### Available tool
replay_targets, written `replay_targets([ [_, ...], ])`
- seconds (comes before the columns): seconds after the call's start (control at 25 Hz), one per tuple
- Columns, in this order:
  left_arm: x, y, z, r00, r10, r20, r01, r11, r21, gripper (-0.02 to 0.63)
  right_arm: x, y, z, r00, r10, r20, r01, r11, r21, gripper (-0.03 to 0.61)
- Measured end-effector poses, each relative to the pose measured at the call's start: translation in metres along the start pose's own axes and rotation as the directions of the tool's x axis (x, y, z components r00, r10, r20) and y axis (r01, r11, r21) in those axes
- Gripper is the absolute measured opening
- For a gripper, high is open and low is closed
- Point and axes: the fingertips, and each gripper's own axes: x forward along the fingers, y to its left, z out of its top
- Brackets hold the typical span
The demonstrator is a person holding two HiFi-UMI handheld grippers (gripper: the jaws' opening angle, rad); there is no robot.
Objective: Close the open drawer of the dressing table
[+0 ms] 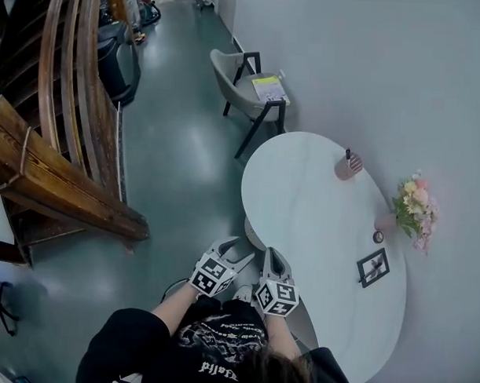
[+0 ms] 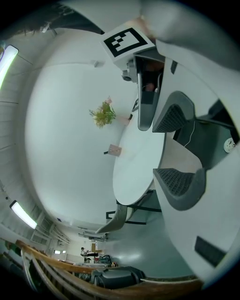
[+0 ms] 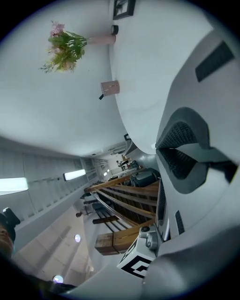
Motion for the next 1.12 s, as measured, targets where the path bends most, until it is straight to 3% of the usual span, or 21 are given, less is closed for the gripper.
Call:
replay_targets([
  [0.4,-0.002,-0.031,0.04,0.995,0.028,0.1,-0.028,1.0,-0.001,0.245,-0.023,-0.005,0.041,0.998,0.038,0.054,-0.033,0.996,-0.079,0.026],
  [0.84,-0.005,-0.051,0.041,0.984,0.066,0.163,-0.054,0.996,-0.075,0.037,-0.044,-0.026,0.039,0.999,0.013,0.04,-0.008,0.992,-0.129,0.028],
  [1.12,-0.001,-0.067,0.041,0.989,0.022,0.146,-0.01,0.996,-0.084,0.025,-0.048,-0.026,0.035,0.999,0.03,0.019,-0.026,0.982,-0.185,0.026],
])
